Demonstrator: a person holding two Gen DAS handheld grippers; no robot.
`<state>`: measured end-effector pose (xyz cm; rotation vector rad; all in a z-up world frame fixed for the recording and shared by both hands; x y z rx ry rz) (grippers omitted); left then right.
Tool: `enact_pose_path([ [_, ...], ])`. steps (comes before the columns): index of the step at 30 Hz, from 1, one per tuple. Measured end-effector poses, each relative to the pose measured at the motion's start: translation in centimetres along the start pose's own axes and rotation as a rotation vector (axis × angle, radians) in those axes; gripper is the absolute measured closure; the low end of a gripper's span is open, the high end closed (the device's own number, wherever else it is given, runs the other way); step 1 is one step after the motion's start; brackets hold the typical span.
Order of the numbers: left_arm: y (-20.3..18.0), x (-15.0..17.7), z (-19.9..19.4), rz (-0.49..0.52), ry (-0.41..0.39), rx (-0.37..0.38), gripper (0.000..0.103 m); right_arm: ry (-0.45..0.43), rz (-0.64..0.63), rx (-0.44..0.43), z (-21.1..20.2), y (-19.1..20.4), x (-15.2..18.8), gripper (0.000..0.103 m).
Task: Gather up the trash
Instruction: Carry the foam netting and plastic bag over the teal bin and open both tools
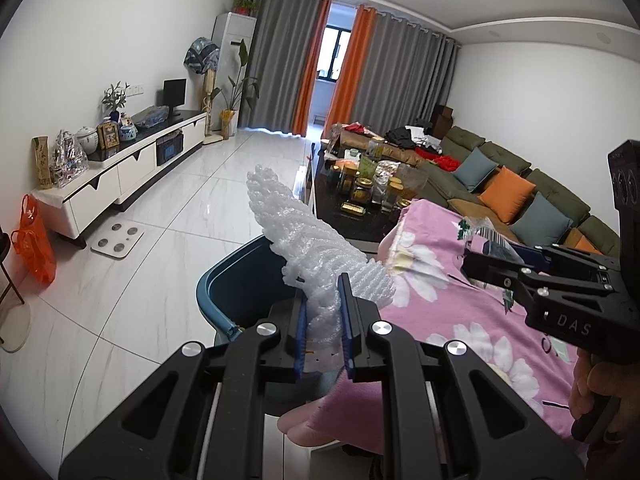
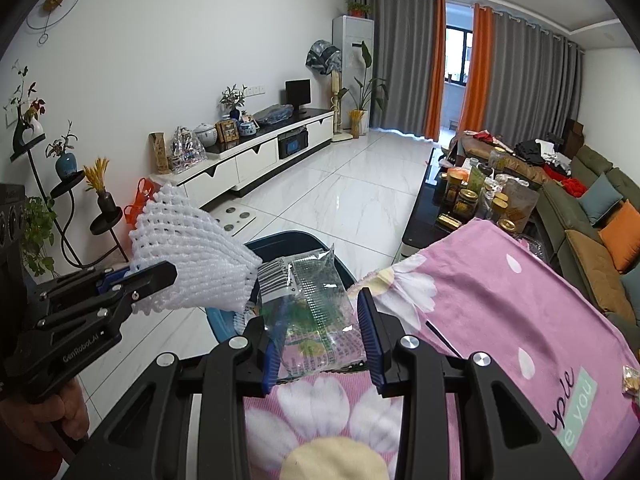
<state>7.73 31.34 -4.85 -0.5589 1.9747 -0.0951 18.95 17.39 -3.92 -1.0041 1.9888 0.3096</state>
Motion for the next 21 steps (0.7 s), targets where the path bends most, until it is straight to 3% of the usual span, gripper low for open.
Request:
enact_pose_path([
  [21, 3.2, 1.6, 11.8, -0.037, 0.137, -0.107, 0.089, 0.132, 0.022, -0.109, 11.1, 0.2, -2.7, 0.070],
])
Point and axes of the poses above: each gripper's, at about its wrist camera, not at the fingertips, and z roughly the way its jaws point, y to its left, x to its underside, the point moved 7 cm from there along z, roughly the way its jaws point, and after that the axes turned 12 degrees about x, right-handed, at the moved point
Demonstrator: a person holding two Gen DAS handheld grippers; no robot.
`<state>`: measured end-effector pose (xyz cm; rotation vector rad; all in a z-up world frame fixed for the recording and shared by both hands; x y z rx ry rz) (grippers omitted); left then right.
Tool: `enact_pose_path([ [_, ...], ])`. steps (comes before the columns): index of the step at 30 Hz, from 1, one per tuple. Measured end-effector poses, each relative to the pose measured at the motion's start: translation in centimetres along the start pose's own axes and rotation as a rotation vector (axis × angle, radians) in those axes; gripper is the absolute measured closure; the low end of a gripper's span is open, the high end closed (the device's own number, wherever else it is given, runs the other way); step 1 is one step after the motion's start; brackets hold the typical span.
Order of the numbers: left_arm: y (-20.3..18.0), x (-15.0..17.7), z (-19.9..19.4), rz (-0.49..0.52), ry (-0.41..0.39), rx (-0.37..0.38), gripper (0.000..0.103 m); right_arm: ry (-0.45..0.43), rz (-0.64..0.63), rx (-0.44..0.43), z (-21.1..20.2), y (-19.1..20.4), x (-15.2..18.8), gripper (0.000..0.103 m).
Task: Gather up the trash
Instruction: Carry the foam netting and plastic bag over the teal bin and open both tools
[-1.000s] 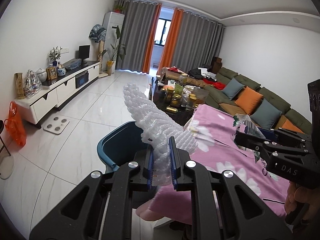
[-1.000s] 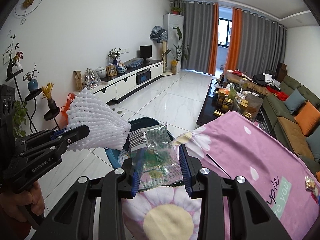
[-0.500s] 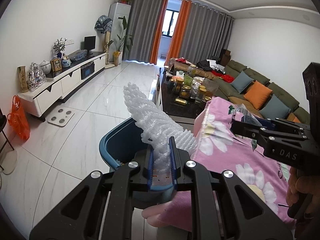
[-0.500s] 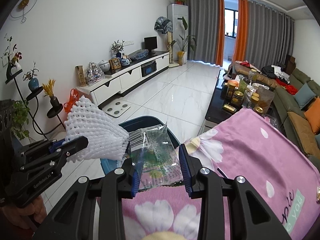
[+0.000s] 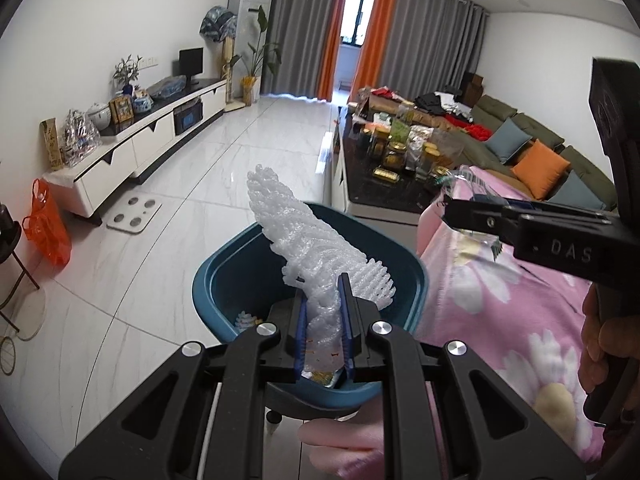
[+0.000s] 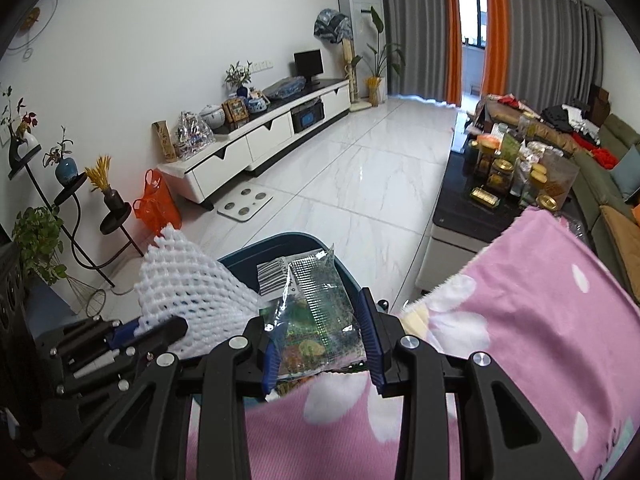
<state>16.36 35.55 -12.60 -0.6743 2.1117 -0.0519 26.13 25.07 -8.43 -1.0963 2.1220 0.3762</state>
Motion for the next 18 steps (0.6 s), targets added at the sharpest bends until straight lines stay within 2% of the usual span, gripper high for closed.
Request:
enact_pose_path([
  [8, 0.3, 0.5, 4.4, -0.012, 0.054, -0.014, 0.088, 0.083, -0.033, -0.002, 4.3, 1.3, -0.4, 0.070],
  [18, 2.2, 1.8, 8.2, -0.057, 0.123, -0.008, 0.088, 0.178, -0.095, -0.006, 7.4, 3.1, -0.2, 0.070],
])
Point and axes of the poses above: each gripper's, at about its wrist camera, not at the fingertips, and z roughly the way its jaws point, y to its left, x to its underside, the point moved 7 cm from there along z, roughly the way its jaws point, and after that the axes turned 12 degrees about x, right-handed, at the moved point
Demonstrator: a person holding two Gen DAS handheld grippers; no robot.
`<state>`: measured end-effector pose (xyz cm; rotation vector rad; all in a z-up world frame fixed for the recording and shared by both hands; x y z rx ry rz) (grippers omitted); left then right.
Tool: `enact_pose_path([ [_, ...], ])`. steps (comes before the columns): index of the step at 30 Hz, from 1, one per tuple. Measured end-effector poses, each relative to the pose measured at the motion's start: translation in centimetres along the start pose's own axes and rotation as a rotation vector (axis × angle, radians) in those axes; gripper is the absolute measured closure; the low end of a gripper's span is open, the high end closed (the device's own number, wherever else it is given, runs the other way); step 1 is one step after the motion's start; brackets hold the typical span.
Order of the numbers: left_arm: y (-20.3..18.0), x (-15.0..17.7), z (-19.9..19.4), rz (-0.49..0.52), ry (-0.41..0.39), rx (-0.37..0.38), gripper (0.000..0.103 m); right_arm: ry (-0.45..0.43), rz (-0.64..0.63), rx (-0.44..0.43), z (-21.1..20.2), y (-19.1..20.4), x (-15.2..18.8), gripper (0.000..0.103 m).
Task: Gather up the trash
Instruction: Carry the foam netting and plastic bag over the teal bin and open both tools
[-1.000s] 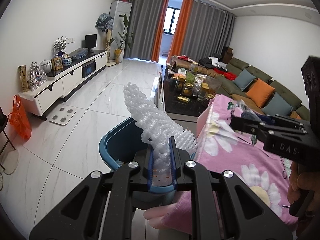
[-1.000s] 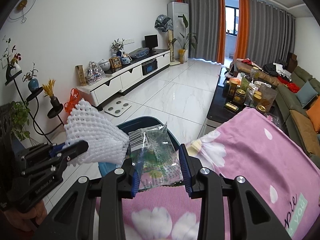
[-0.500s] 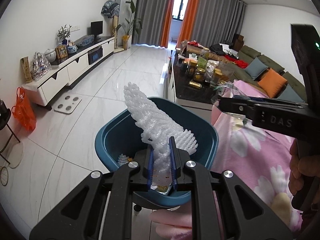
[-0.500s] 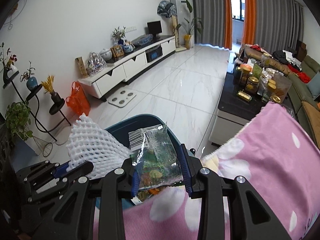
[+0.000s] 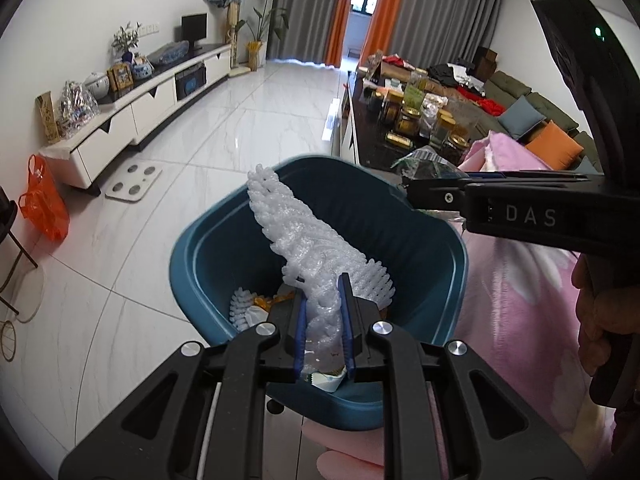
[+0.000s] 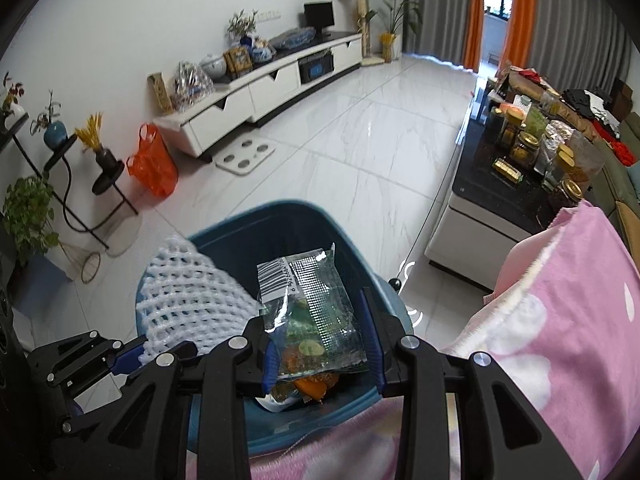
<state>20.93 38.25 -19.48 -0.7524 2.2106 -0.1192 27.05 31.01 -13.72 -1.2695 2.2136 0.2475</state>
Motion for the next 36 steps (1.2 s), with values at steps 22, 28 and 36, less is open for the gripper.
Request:
enact_pose_path([
  [22, 0.6, -0.1, 4.2, 0.019, 0.087, -0.026, 0.076, 0.130, -0.095, 0.041, 3.0, 2.0, 0.1, 0.066],
  [28, 0.8, -0.2, 3.7, 0.021, 0.073, -0.046, 0.052, 0.133, -0.089, 0.055, 3.0, 1.9, -0.1, 0.054],
  [36, 0.8, -0.9, 2.8, 0.020, 0.036, -0.058, 0.031, 0.107, -0.037, 0.047, 2.4, 0.6, -0.5, 0.042],
])
Point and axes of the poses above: each gripper's, at about its wrist camera, not at the fingertips, and z roughly the way its jaws point, y to its left, x to its underside, the point moved 7 cm from there along z, roughly the way its jaws point, and after that the axes turned 12 degrees about x, right-handed, at the moved point
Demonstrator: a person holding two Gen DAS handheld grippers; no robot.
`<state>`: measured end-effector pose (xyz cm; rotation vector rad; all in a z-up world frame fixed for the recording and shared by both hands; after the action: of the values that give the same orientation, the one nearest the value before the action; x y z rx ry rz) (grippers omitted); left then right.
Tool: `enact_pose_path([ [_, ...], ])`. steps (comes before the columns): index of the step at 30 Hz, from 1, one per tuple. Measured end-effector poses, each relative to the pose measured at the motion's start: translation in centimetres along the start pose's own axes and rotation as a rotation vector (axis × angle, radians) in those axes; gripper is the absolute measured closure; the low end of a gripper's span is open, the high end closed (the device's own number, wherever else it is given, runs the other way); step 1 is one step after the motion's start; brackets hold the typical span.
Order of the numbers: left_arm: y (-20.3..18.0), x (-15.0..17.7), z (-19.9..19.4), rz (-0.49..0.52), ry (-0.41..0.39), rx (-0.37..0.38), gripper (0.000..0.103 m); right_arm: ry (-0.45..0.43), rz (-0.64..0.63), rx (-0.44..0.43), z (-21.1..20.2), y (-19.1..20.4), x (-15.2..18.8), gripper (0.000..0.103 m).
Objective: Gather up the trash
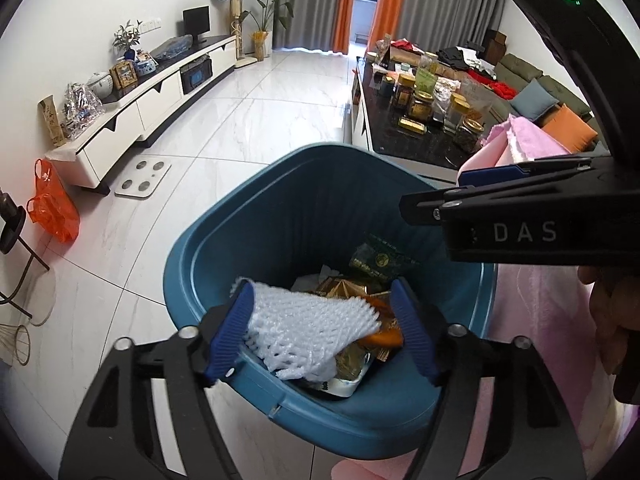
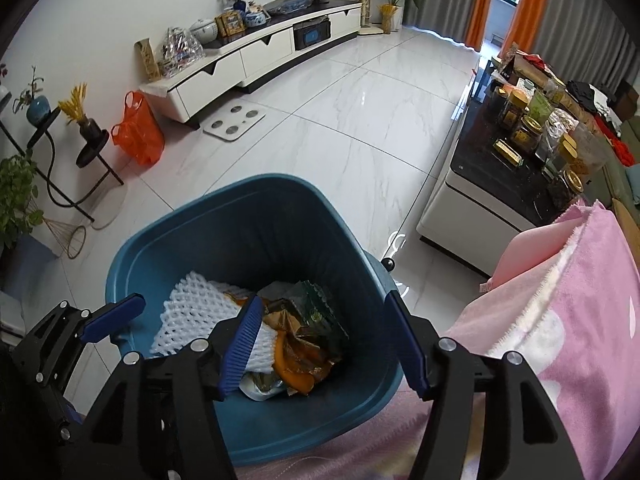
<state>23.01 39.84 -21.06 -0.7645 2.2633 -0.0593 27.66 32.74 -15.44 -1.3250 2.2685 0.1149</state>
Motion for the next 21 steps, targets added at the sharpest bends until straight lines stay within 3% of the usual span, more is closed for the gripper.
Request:
enact_pose_path([
  [2, -0.1, -0.3, -0.6, 0.006, -0.018, -0.005, 0.028, -0.018, 0.007, -0.003, -0.6, -0.2, -0.1, 0.040],
  [3, 0.0, -0.4, -1.0, 0.008, -0.027, -0.014, 0.019, -0.022, 0.014, -0.007, -0.8, -0.1, -0.2, 0.038],
  [8, 0.5, -1.5, -2.8, -0.001, -0.080, -0.027, 0.012, -0.068, 0.051, -0.013, -2.1, -1.3, -0.7, 0.031],
  [14, 0.1, -2.9, -5.0, 0.002, -0.133, -0.032, 0.008, -0.141, 0.102, -0.019, -4.2, -3.2, -1.3, 0.023],
  [21, -3.1, -5.1, -6.9, 0.047, -0.177, -0.006, 0.006, -0.206, 0.176, -0.006, -6.6, -6.9, -0.9, 0.015],
])
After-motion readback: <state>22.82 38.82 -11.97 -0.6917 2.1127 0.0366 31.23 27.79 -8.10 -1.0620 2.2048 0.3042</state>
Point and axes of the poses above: each gripper's, at about its wrist camera, not at the fingertips, and z roughly the way its jaws point, y to its left, x to its underside, the point moved 7 cm from there along z, roughly the way its jaws point, and after that the axes turned 12 degrees about x, right-handed, at the moved point
